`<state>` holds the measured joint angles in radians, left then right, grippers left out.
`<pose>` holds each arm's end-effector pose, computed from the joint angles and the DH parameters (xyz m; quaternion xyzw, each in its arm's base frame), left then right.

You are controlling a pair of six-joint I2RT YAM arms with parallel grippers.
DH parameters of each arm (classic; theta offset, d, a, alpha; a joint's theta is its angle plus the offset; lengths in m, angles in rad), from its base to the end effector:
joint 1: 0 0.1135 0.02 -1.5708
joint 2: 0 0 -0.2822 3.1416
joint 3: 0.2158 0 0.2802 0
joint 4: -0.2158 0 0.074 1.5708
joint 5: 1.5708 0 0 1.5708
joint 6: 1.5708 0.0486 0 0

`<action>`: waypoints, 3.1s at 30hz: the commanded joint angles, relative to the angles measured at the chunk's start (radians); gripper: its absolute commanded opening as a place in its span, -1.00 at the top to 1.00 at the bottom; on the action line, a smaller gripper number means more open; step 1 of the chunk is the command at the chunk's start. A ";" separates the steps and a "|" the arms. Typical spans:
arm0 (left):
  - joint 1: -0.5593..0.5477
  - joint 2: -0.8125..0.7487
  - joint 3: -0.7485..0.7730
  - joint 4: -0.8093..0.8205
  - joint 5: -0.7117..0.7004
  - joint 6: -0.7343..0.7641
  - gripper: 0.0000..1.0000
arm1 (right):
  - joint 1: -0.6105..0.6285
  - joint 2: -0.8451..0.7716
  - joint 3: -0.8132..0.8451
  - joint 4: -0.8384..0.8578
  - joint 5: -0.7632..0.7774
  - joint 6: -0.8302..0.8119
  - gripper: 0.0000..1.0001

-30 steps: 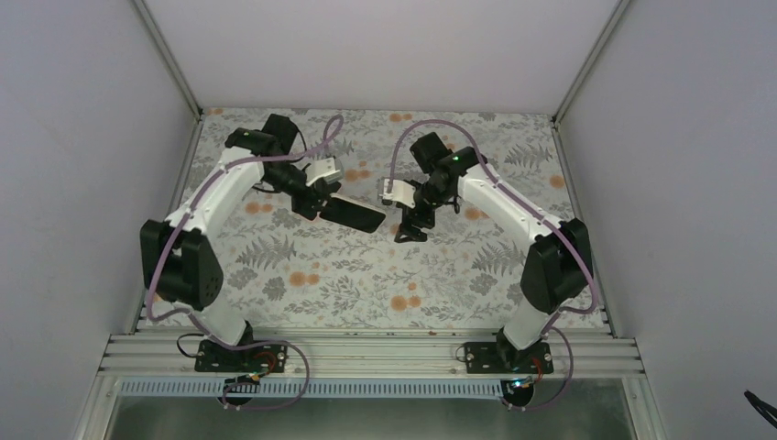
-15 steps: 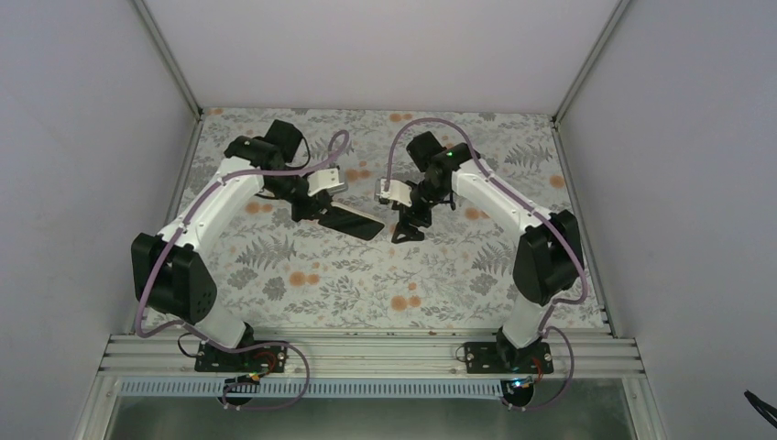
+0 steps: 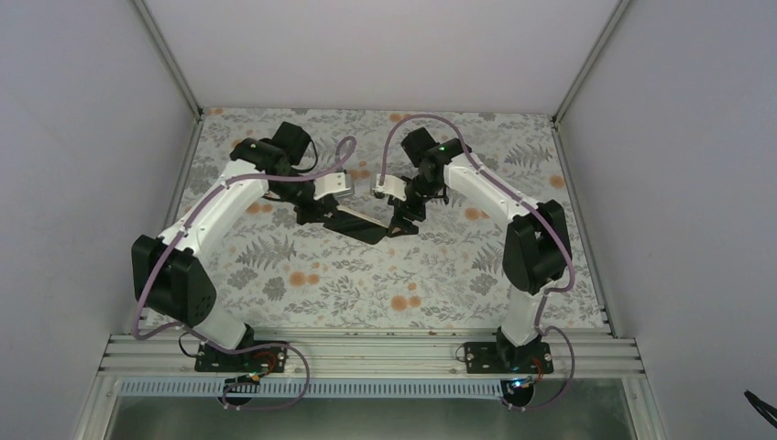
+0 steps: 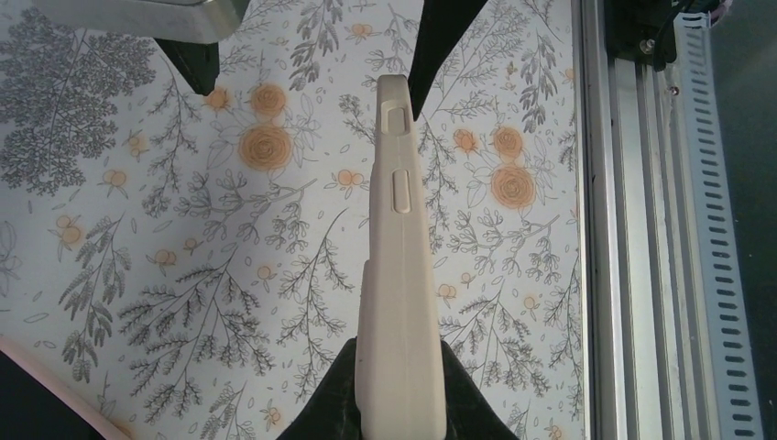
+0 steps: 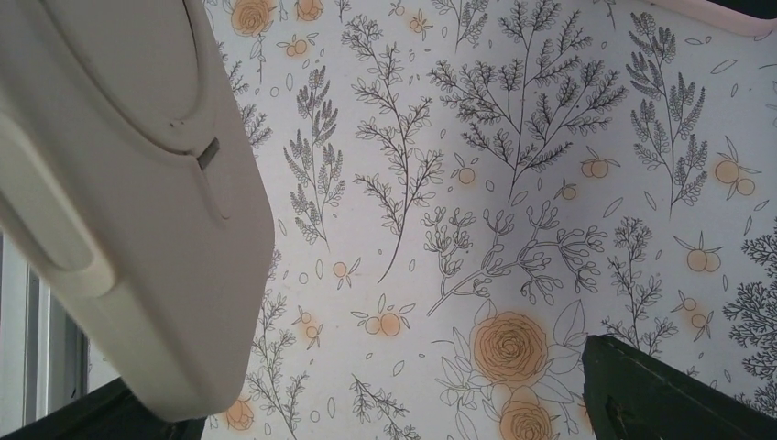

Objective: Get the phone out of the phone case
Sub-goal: Remove the phone case from the phone.

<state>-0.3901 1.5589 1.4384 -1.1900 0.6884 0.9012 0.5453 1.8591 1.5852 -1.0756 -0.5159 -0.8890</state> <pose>0.2882 -0.1519 0.3146 0.5966 0.7191 -0.2928 0.2028 0.3342 0.2308 0.2543 -0.6528 0.7058 0.2315 0.1486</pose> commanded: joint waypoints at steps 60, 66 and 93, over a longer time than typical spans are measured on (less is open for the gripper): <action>-0.079 -0.155 -0.072 0.163 -0.013 -0.069 0.95 | -0.050 -0.231 -0.243 0.202 -0.058 0.053 -0.95; -0.079 -0.169 -0.075 0.163 -0.012 -0.075 0.95 | -0.050 -0.210 -0.225 0.213 -0.076 0.059 -0.93; -0.081 -0.159 -0.056 0.030 0.139 0.015 0.95 | -0.051 -0.144 -0.086 0.358 0.032 0.145 -0.91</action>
<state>-0.4370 1.4220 1.3689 -1.0622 0.6136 0.8524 0.4919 1.6894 1.4349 -0.8520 -0.5095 -0.7872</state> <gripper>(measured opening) 0.111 0.955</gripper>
